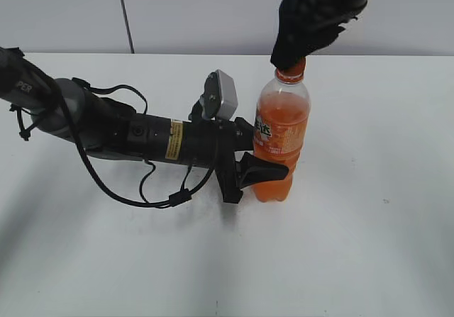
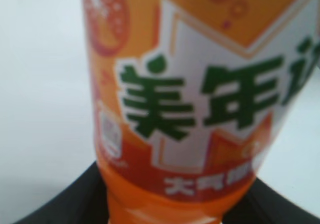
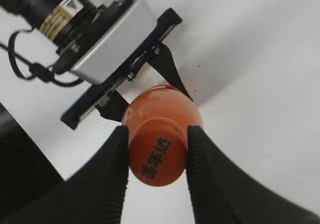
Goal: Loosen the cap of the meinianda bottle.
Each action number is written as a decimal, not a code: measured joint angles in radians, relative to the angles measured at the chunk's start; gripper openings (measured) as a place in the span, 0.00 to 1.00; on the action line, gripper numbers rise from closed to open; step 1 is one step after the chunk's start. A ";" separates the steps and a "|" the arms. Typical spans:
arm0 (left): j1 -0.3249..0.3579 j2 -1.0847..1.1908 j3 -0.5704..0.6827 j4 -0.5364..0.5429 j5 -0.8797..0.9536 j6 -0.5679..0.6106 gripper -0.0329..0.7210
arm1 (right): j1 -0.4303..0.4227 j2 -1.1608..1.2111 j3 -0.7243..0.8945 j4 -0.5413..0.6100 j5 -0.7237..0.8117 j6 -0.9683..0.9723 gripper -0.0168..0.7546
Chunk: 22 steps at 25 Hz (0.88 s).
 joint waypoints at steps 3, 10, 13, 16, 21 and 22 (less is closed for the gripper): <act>0.000 0.000 0.000 -0.004 0.001 -0.003 0.54 | 0.001 0.000 -0.002 -0.012 0.001 -0.413 0.36; 0.000 0.000 0.000 -0.011 0.005 -0.011 0.54 | 0.001 -0.001 -0.002 -0.038 0.004 -0.841 0.36; 0.000 0.000 0.000 -0.011 0.005 -0.011 0.54 | 0.001 -0.002 -0.002 -0.038 0.005 -0.850 0.36; 0.000 0.000 0.000 -0.010 0.005 -0.011 0.54 | 0.001 -0.004 -0.002 -0.028 0.006 -0.854 0.36; 0.000 0.000 0.000 -0.004 0.001 -0.007 0.54 | 0.001 -0.026 -0.001 0.003 0.020 -0.856 0.36; 0.000 0.000 0.000 -0.004 0.001 -0.007 0.54 | 0.001 -0.031 -0.001 0.003 0.020 -0.856 0.36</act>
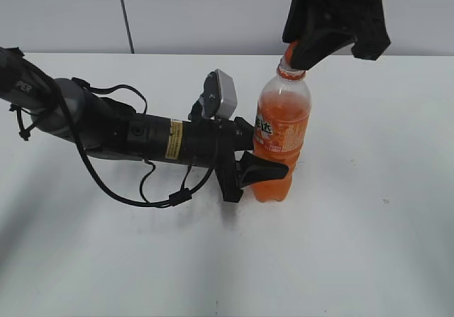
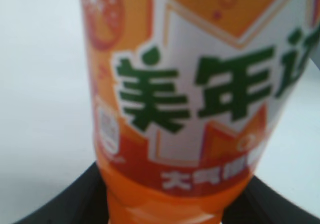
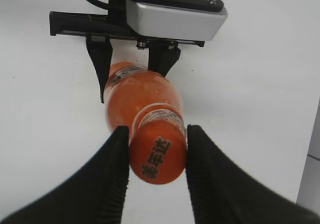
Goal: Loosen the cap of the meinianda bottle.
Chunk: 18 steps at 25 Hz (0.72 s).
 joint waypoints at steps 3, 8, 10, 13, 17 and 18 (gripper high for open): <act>0.000 0.000 0.000 0.001 0.000 0.000 0.54 | 0.000 -0.007 0.000 0.000 0.000 0.001 0.36; 0.000 0.000 0.000 0.003 0.000 0.000 0.54 | 0.000 -0.032 0.000 -0.029 0.001 0.151 0.36; 0.000 0.000 0.000 0.004 0.000 0.000 0.54 | -0.005 -0.053 0.000 -0.082 0.001 0.345 0.36; 0.000 0.000 0.000 0.005 0.000 0.000 0.54 | -0.050 -0.067 0.000 -0.146 0.003 0.651 0.36; 0.000 0.000 0.000 0.006 -0.002 0.000 0.54 | -0.161 -0.067 0.000 -0.163 0.003 0.936 0.36; 0.000 0.000 0.000 0.006 -0.002 0.000 0.54 | -0.187 -0.067 0.001 -0.163 0.003 0.976 0.36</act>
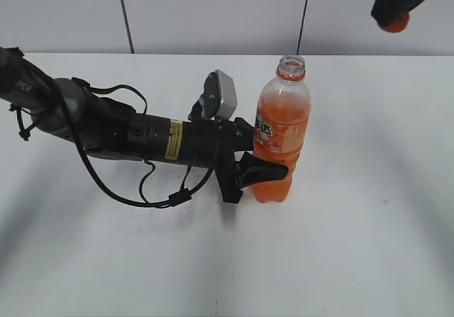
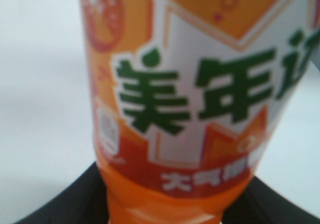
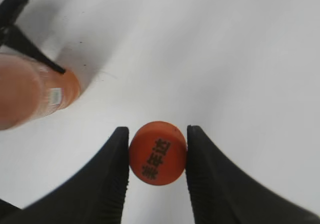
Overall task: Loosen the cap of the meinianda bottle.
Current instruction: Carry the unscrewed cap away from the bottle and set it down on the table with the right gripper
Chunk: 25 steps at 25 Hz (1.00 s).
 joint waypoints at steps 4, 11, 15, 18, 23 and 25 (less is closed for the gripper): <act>0.000 0.000 0.000 0.004 -0.001 0.000 0.54 | -0.110 -0.001 0.054 -0.001 -0.019 0.127 0.36; 0.000 0.000 0.000 0.006 -0.004 0.000 0.54 | -0.207 0.002 0.372 0.017 -0.374 0.170 0.36; 0.000 0.000 0.000 0.007 -0.004 0.000 0.54 | -0.208 0.055 0.511 0.085 -0.541 0.175 0.36; 0.000 0.000 0.000 0.007 -0.005 0.000 0.54 | -0.208 0.150 0.539 0.127 -0.599 0.175 0.36; 0.000 0.000 0.000 0.006 -0.005 0.000 0.54 | -0.208 0.266 0.541 0.145 -0.685 0.173 0.36; 0.000 0.000 0.000 0.003 -0.005 0.000 0.54 | -0.208 0.302 0.541 0.156 -0.708 0.168 0.36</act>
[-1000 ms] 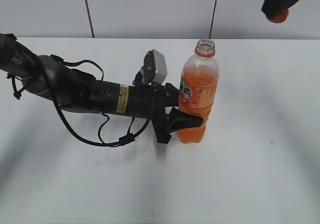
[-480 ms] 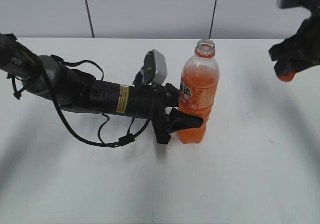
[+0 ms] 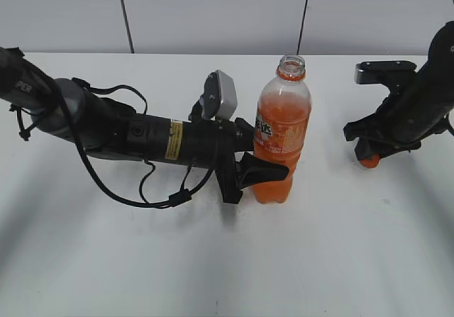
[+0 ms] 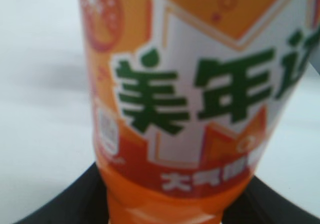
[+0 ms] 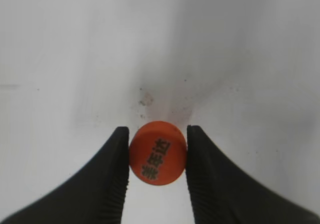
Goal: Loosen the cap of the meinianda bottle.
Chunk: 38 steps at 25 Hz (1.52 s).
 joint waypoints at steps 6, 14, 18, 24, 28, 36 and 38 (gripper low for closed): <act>0.000 0.000 0.000 -0.005 0.001 0.000 0.54 | 0.000 0.050 0.000 0.041 -0.059 -0.012 0.36; 0.000 0.000 0.000 -0.005 0.002 0.000 0.54 | 0.000 0.053 0.001 0.065 -0.042 -0.015 0.63; 0.000 0.000 0.000 -0.003 0.003 0.000 0.54 | 0.000 0.053 0.001 0.077 -0.027 -0.015 0.77; 0.011 0.000 0.000 0.026 -0.011 0.000 0.64 | 0.000 0.031 0.000 0.083 -0.024 -0.016 0.77; 0.016 -0.001 -0.001 0.026 -0.025 0.000 0.65 | 0.000 0.030 0.000 0.077 -0.024 -0.016 0.77; 0.036 -0.001 -0.001 0.096 -0.068 -0.022 0.78 | 0.000 0.012 0.000 0.075 -0.014 -0.016 0.77; 0.062 -0.002 -0.002 0.172 -0.080 -0.049 0.82 | 0.000 0.000 0.000 0.075 -0.006 -0.016 0.77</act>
